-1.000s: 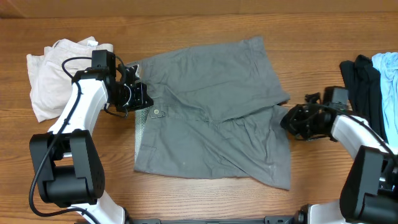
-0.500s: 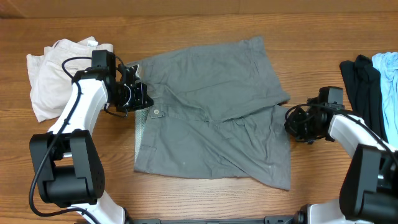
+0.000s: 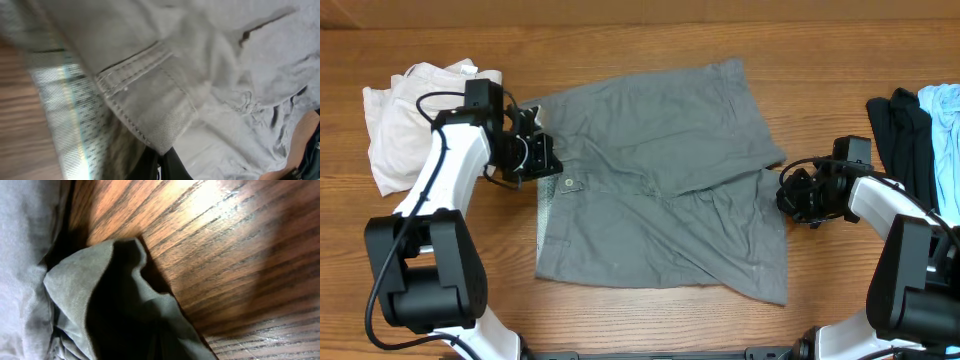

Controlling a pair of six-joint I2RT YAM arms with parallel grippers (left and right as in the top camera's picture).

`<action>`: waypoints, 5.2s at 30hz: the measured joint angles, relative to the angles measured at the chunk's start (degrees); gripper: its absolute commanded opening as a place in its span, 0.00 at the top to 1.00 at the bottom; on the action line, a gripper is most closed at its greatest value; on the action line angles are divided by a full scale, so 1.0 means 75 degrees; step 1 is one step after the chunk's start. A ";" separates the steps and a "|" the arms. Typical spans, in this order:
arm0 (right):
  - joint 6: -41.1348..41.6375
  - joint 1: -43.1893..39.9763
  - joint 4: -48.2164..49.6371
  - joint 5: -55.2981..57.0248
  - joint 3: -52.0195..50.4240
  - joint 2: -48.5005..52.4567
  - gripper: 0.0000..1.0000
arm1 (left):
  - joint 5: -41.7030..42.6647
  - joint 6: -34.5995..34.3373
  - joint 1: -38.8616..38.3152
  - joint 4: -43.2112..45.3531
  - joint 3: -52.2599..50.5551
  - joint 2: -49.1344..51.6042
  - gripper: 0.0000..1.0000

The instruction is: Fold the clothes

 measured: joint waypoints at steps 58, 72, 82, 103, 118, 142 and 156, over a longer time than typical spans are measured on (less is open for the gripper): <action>-0.0332 -0.0737 -0.3191 -0.0347 -0.1539 -0.4301 0.39 | -0.1649 -0.0469 0.0533 -0.4403 0.1667 -0.3331 0.00; -0.0201 -0.0734 -0.0976 0.0067 -0.2212 -0.2856 0.28 | -0.1702 -0.0670 0.0533 -0.3264 -0.0562 -0.3162 0.00; -0.0749 -0.0265 -0.0385 -0.1142 -0.2005 -0.1699 0.87 | -0.1699 -0.0670 0.0533 -0.3133 -0.0580 -0.3162 0.00; -0.0449 -0.1451 -0.1148 0.0076 0.0111 -0.1440 0.21 | -0.1699 -0.0673 0.0533 -0.3008 -0.0638 -0.3162 0.00; -0.1061 -0.3133 -0.3153 -0.1008 0.0108 -0.2614 0.21 | -0.0965 -0.2186 -0.1061 -0.1413 -0.3742 -0.3162 0.06; -0.1725 -0.3133 -0.3899 -0.0851 0.0108 -0.2891 0.20 | -0.0408 -0.7280 -0.3611 0.1072 -0.5729 -0.3054 0.45; -0.1772 -0.3133 -0.3998 -0.0842 0.0108 -0.2891 0.20 | 0.0871 -0.6895 -0.3375 0.1609 -0.5464 -0.1734 0.96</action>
